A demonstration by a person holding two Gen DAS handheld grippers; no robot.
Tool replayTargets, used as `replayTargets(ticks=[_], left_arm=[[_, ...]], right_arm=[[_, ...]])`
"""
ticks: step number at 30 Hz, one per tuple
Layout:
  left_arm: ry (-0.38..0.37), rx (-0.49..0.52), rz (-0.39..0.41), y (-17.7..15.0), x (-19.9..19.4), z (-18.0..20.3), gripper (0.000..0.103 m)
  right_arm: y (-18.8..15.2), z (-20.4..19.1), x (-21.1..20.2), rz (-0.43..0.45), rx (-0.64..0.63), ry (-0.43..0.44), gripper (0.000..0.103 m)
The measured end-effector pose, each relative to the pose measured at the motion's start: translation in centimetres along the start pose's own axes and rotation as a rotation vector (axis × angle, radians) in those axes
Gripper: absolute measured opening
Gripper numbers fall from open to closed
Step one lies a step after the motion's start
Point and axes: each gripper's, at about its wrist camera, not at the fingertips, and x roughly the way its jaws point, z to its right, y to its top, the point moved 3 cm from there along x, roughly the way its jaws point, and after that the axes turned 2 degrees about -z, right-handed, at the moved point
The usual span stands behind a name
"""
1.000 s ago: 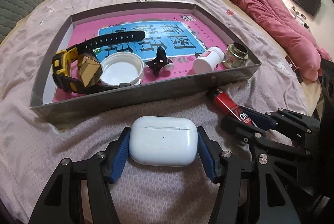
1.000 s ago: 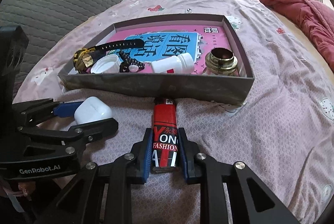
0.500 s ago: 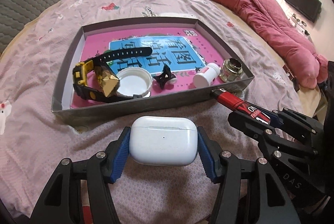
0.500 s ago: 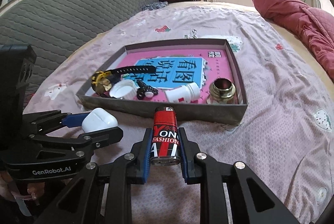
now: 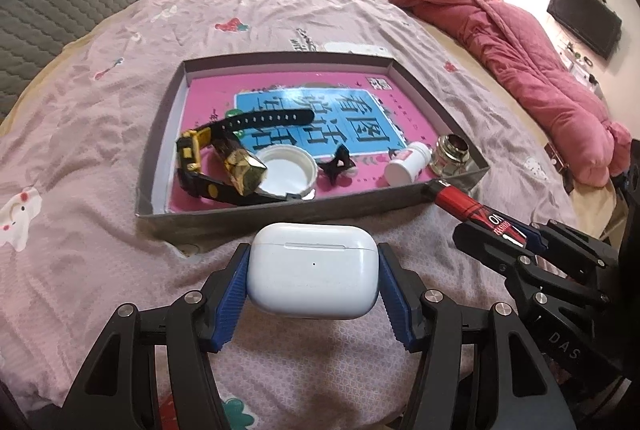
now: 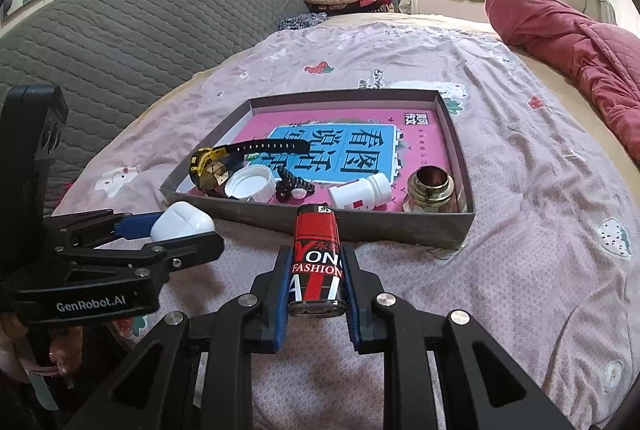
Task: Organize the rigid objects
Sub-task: 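Lift the earbuds case with the left gripper while the right lifts the lighter toward the tray, then lower the earbuds case into the tray with the left gripper while the right lowers the lighter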
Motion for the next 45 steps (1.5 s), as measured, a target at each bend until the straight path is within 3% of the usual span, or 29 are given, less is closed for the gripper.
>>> replayTargets(ticks=[16,28,45], left_arm=[[0.023,-0.015,0.078,2.2,-1.0,-0.1,0.062],[0.060,-0.049,0.090,5.0,1.4,-0.3,0.062],[0.109,-0.021,0.082,6.9,4.8,0.3,0.062]], right_arm=[[1.8,1.2,-1.4,0.087,0.018,-0.048,0.023],[3.7,2.8,0.3,0.124,0.052,-0.077,0.023],[4.4,4.8,2.8,0.126,0.084,-0.095,0.023]])
